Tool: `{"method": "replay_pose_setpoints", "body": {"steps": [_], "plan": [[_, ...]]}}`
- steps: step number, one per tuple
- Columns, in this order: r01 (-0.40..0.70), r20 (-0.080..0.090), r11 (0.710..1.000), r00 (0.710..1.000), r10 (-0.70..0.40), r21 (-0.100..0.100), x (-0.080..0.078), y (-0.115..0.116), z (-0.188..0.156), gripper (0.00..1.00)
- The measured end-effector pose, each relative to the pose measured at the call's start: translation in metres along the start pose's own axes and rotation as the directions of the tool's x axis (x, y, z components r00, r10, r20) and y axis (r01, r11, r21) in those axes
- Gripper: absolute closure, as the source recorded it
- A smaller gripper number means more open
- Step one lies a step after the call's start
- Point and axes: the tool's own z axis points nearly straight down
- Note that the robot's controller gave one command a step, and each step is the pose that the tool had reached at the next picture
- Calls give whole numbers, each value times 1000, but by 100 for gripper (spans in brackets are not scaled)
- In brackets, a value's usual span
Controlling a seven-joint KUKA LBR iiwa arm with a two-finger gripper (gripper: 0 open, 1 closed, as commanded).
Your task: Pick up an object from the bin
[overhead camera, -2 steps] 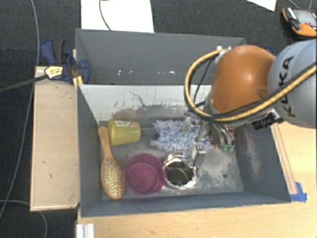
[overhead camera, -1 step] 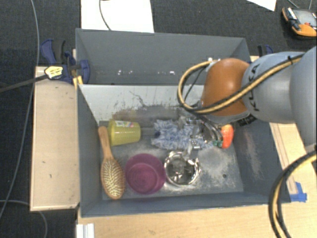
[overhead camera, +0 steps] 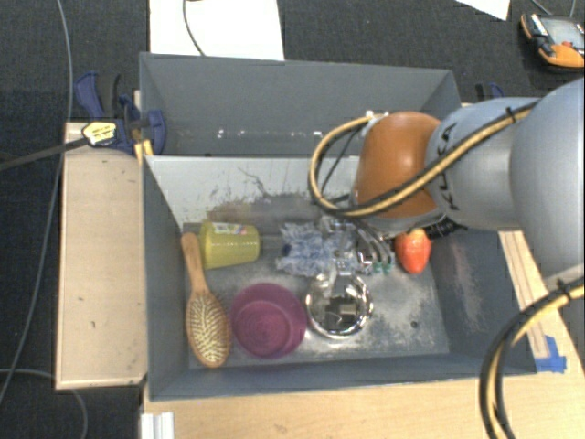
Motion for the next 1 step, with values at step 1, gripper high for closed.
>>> {"method": "replay_pose_setpoints", "body": {"steps": [1], "plan": [[55, -4, 999, 999, -55, -1, -6, -24, 6, 0]]}}
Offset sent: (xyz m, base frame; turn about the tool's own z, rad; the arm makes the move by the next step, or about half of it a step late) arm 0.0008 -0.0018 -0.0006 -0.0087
